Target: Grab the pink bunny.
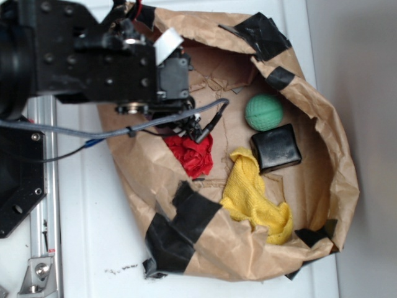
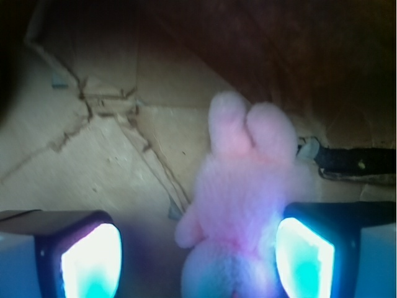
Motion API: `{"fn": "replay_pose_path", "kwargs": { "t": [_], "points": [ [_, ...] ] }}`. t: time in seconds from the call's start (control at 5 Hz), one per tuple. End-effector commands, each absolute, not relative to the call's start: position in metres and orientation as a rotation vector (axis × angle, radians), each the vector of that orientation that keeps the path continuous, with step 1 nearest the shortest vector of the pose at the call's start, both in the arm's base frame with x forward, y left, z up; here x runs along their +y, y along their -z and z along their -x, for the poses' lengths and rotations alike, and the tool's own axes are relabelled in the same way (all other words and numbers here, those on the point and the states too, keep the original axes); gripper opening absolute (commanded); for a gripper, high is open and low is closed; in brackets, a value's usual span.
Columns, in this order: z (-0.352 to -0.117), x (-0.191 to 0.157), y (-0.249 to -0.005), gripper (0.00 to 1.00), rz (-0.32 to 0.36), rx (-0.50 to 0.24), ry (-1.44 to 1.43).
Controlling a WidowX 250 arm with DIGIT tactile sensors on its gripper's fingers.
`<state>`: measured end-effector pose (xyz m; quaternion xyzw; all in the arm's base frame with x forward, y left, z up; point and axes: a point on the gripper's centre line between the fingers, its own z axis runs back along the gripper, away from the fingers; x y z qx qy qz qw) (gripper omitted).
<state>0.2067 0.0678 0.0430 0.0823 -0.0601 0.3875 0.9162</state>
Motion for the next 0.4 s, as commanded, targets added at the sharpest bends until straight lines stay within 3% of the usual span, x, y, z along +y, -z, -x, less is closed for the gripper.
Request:
{"fn": "replay_pose_path", "kwargs": {
  "t": [0.0,0.2],
  "points": [
    [-0.181,0.092,-0.032,1.0,-0.235,-0.052,-0.696],
    [-0.178,0.096,-0.016,1.0,-0.246,0.006,-0.64]
  ]
}}
